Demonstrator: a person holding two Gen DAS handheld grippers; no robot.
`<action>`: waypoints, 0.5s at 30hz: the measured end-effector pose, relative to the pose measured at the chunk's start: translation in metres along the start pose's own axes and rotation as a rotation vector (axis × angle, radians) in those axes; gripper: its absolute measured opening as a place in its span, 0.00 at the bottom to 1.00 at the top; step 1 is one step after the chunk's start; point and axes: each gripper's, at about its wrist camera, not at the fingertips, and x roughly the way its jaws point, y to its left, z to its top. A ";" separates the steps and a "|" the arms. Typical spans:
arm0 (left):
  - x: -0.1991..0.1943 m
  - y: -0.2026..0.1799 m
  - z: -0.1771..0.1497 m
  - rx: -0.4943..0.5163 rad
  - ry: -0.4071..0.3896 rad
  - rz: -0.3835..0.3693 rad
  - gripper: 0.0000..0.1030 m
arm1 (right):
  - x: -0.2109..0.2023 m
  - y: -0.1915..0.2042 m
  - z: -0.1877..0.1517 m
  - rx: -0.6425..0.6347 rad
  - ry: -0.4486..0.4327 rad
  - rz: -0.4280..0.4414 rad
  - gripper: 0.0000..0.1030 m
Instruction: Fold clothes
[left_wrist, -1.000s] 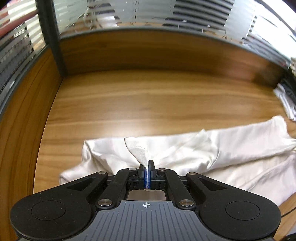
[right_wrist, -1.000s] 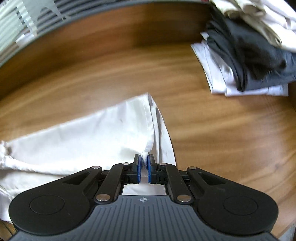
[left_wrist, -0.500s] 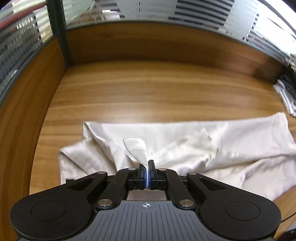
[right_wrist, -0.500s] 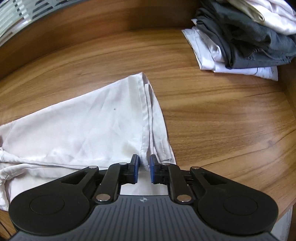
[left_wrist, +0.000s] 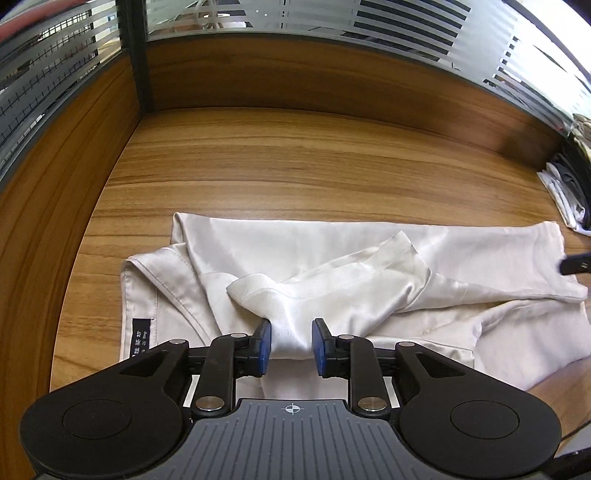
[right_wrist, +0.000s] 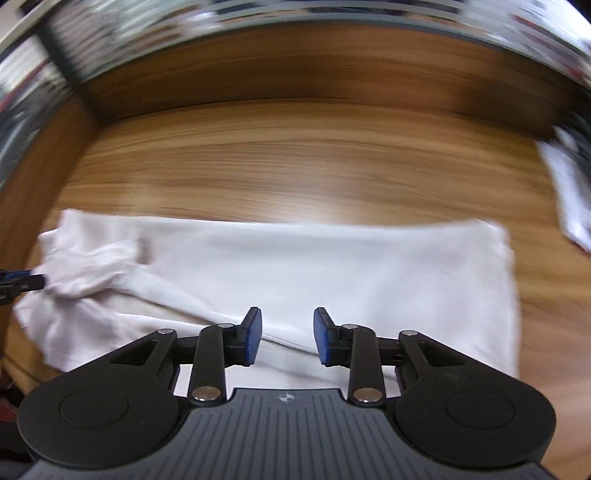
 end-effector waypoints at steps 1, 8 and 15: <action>0.000 0.003 0.000 -0.006 0.001 -0.002 0.26 | 0.006 0.013 0.007 -0.026 0.004 0.024 0.35; 0.008 0.027 0.006 -0.084 0.020 -0.062 0.29 | 0.045 0.094 0.049 -0.153 0.041 0.155 0.43; 0.027 0.051 0.015 -0.229 0.069 -0.133 0.30 | 0.092 0.136 0.077 -0.187 0.116 0.207 0.48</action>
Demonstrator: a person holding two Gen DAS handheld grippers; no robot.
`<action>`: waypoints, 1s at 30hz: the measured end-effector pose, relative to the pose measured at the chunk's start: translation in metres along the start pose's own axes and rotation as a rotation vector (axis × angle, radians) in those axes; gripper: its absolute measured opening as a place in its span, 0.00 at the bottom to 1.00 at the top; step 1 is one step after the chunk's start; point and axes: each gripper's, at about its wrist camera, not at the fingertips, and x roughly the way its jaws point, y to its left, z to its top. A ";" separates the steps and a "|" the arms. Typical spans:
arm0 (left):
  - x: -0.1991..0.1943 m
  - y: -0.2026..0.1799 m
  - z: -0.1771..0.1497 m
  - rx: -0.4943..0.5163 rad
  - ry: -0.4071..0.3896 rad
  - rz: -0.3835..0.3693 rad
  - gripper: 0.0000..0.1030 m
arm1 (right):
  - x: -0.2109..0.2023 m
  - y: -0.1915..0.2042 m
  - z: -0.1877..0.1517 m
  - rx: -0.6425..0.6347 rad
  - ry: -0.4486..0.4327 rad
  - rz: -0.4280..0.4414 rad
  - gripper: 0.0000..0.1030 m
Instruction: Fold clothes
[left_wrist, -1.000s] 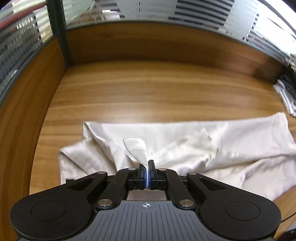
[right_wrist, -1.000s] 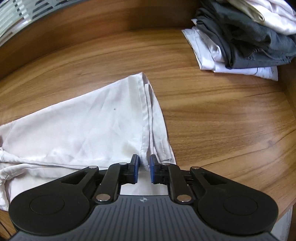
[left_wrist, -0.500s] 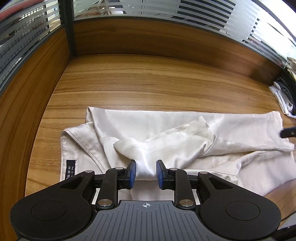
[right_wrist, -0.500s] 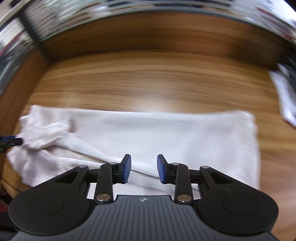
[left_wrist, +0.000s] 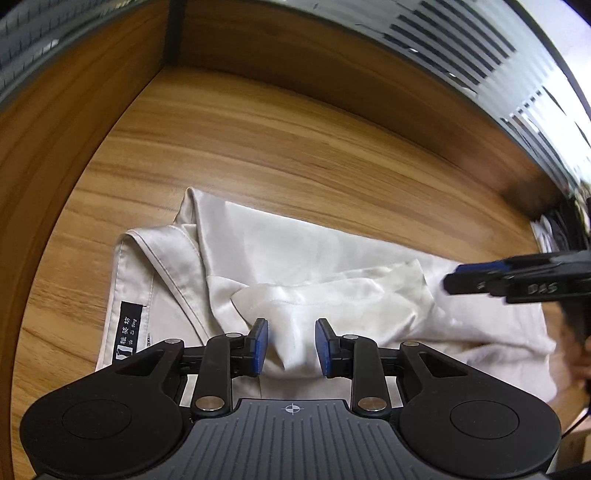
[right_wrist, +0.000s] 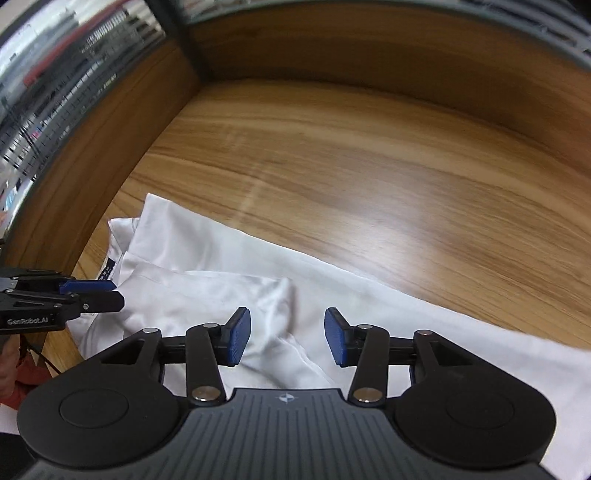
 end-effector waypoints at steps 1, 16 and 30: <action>0.003 0.002 0.002 -0.017 0.007 0.001 0.30 | 0.008 0.002 0.004 0.003 0.012 0.003 0.48; 0.010 -0.012 0.024 0.114 -0.039 0.001 0.02 | 0.030 -0.018 0.005 0.166 0.031 0.046 0.06; 0.061 -0.042 0.070 0.265 0.005 0.034 0.07 | 0.016 -0.038 -0.031 0.343 -0.035 -0.018 0.11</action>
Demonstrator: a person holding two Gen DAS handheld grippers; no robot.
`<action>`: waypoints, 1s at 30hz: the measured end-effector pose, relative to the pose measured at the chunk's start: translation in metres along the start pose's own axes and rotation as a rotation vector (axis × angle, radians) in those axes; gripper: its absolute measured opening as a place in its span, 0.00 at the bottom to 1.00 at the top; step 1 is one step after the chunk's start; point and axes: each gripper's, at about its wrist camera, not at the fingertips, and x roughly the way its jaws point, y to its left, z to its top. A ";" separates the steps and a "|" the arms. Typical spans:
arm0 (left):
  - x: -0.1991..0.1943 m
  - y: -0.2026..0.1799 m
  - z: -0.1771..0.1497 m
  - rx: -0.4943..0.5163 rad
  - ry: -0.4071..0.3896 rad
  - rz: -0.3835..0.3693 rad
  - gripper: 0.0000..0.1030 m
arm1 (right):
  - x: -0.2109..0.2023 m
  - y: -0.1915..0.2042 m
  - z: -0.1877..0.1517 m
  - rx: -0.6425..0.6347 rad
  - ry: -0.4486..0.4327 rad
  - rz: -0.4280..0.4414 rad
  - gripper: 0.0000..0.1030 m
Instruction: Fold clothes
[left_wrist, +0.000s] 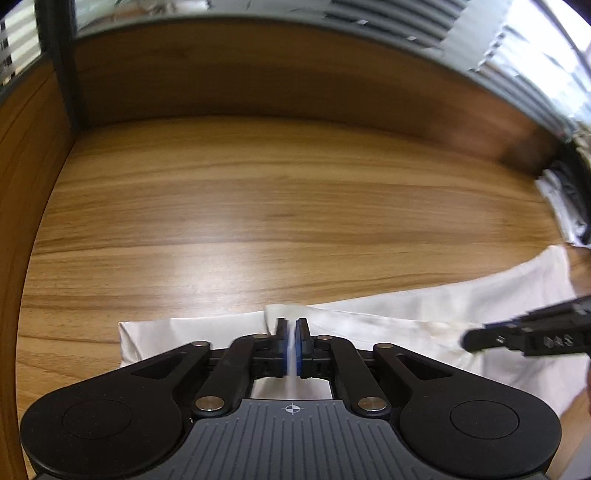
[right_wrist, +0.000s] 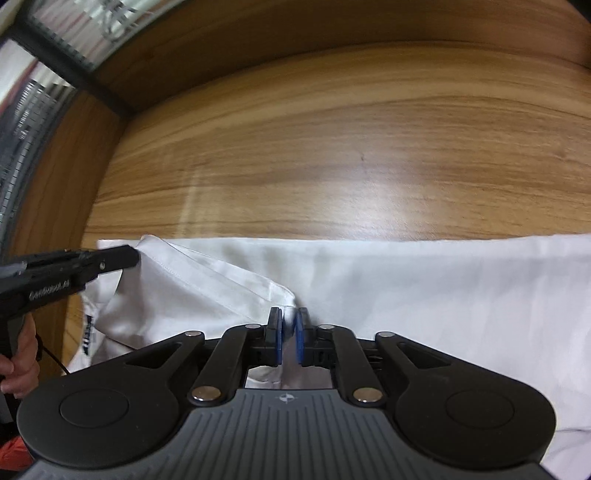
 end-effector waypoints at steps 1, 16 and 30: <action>-0.004 0.004 0.001 -0.013 -0.011 -0.002 0.09 | 0.000 0.001 -0.001 -0.004 0.003 -0.001 0.11; -0.065 0.048 -0.050 -0.159 -0.012 0.071 0.23 | 0.009 0.021 -0.012 -0.191 0.082 -0.083 0.17; -0.067 0.007 -0.111 -0.120 0.053 0.023 0.24 | -0.062 -0.002 -0.039 -0.131 -0.058 -0.148 0.21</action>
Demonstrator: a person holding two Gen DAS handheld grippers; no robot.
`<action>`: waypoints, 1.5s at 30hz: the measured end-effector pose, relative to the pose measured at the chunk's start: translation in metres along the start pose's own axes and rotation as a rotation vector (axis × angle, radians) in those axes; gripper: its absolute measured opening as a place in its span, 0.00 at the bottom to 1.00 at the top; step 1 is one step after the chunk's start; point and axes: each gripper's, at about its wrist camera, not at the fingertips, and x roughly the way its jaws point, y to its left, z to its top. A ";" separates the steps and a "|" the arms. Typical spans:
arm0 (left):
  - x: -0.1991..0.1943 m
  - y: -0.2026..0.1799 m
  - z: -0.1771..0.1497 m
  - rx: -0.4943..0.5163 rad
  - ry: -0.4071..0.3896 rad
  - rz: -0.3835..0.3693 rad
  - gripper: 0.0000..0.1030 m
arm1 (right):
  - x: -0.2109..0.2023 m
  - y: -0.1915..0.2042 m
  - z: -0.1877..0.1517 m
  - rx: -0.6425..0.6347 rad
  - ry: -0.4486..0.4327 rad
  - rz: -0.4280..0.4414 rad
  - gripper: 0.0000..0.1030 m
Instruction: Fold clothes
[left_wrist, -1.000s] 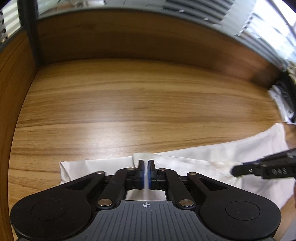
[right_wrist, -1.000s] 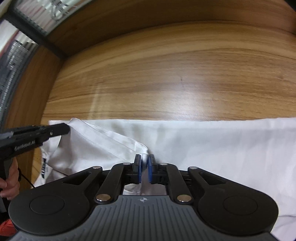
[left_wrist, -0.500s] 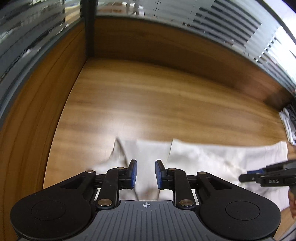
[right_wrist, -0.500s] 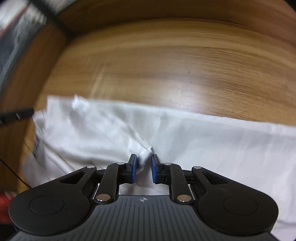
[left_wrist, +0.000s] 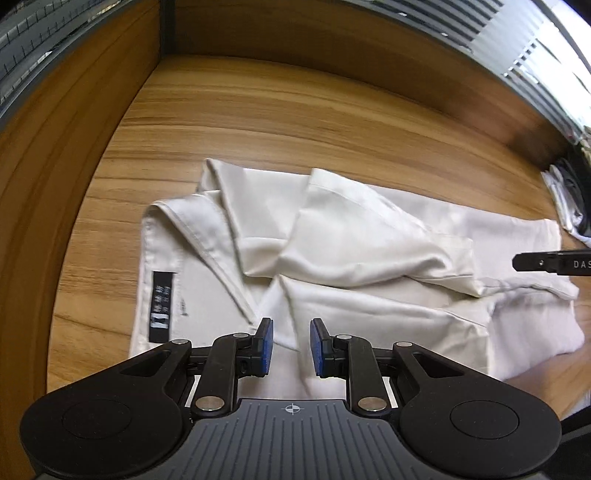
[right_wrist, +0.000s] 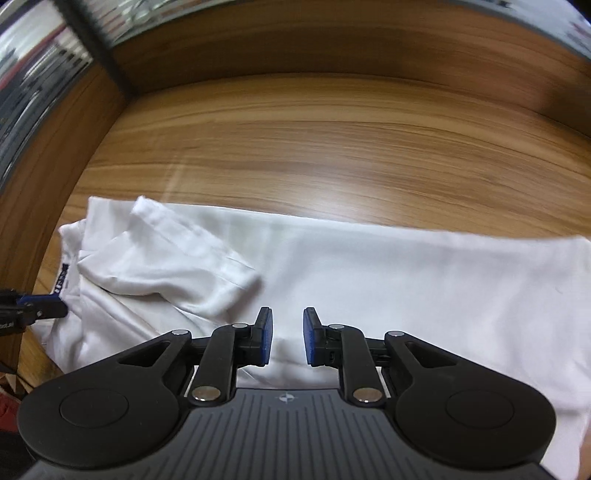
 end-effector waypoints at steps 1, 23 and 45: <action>-0.002 -0.006 -0.001 0.019 -0.003 -0.002 0.25 | -0.006 -0.009 -0.006 0.018 -0.003 -0.013 0.21; 0.010 -0.252 -0.048 0.142 -0.036 0.000 0.41 | -0.108 -0.254 -0.108 -0.025 0.010 -0.052 0.35; 0.050 -0.455 -0.088 0.304 0.056 0.009 0.59 | -0.097 -0.245 -0.123 -1.081 0.039 0.099 0.41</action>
